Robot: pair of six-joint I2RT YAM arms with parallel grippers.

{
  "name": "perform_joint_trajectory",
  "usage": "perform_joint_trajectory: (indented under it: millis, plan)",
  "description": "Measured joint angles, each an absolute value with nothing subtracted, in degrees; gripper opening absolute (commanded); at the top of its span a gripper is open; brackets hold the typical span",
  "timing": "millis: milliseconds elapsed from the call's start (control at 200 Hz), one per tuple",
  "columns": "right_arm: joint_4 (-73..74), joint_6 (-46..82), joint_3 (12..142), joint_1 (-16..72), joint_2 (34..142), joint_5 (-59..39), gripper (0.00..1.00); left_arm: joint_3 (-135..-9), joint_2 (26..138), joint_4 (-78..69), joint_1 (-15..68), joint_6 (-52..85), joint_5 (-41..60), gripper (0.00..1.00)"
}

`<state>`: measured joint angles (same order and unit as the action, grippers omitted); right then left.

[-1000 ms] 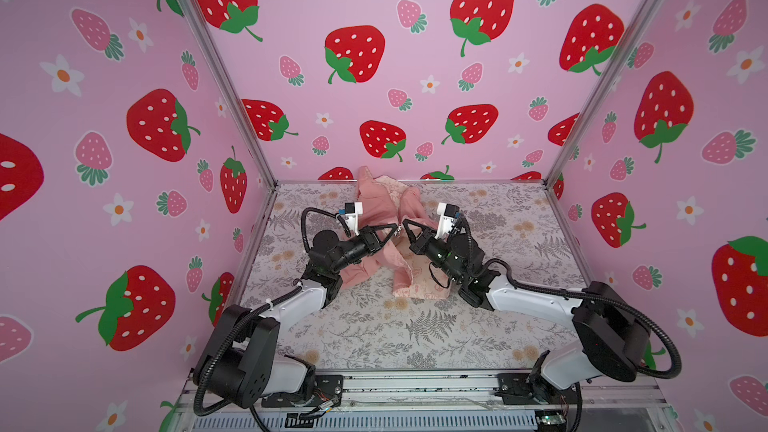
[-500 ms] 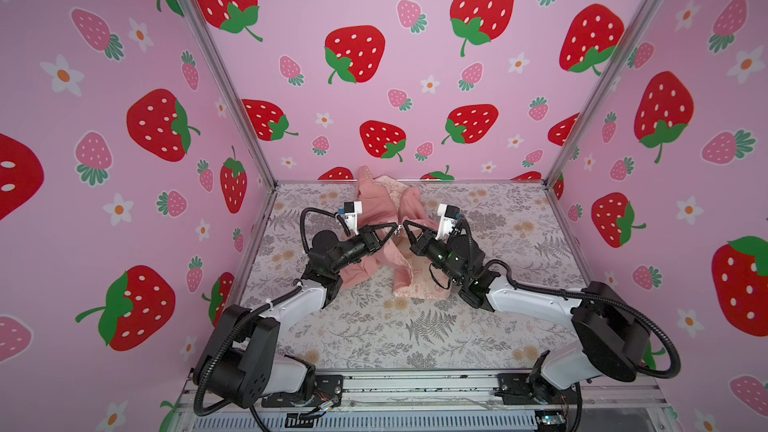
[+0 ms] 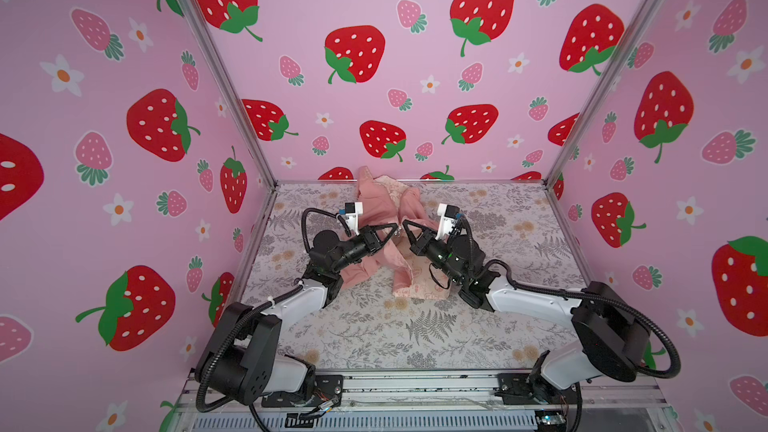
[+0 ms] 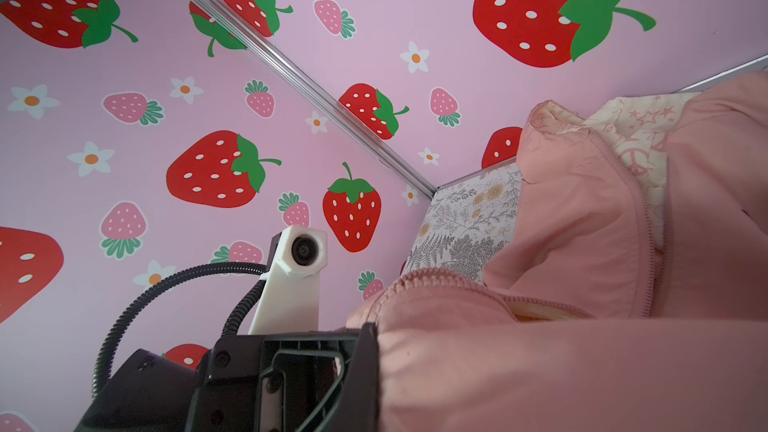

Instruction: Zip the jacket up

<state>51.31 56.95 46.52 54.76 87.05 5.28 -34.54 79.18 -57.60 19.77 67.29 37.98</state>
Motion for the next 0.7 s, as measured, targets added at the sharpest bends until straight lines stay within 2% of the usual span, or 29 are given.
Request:
perform_joint_trajectory:
  millis: [700]
  plan:
    - [52.2,59.1,46.0,54.8,87.0,5.1,0.0,-34.5,79.2,-58.6,19.8,67.4,37.9,0.0]
